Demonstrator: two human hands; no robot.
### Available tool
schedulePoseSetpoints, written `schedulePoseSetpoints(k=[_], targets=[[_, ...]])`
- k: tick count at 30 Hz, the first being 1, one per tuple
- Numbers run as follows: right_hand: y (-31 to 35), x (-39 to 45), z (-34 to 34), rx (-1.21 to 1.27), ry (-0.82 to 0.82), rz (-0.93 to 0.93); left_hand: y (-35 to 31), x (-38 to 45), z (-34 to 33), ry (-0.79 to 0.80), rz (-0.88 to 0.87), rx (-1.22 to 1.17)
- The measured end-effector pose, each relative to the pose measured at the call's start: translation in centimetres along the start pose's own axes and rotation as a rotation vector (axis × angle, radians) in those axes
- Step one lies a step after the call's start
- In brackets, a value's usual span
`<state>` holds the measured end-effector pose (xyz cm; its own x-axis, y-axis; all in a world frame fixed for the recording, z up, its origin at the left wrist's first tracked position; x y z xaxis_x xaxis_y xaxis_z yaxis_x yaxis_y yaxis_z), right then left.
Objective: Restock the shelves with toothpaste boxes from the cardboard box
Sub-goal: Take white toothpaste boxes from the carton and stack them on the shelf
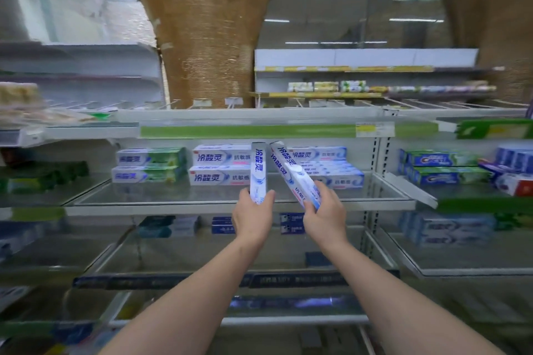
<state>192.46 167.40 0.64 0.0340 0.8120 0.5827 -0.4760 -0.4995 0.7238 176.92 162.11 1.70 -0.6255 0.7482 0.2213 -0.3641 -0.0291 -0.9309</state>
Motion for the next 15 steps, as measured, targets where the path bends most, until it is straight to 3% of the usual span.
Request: schedulePoseSetpoints(k=[15], targets=[[-4.1, 12.8, 2.9, -0.288, 0.099, -0.068, -0.9, 6.0, -4.6, 0.012, 0.033, 0.039]])
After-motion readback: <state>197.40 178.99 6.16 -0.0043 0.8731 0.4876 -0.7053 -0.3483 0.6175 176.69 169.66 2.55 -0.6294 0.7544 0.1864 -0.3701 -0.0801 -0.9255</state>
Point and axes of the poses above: each hand's wrist, its own x-axis towards the middle knuckle, its own z-axis out of the back of the hand, y = z × x, the point moved 3 cm from there along x, towards the middle knuckle, and after that the axes turned 5 degrees about x, right-handed, at the moved point
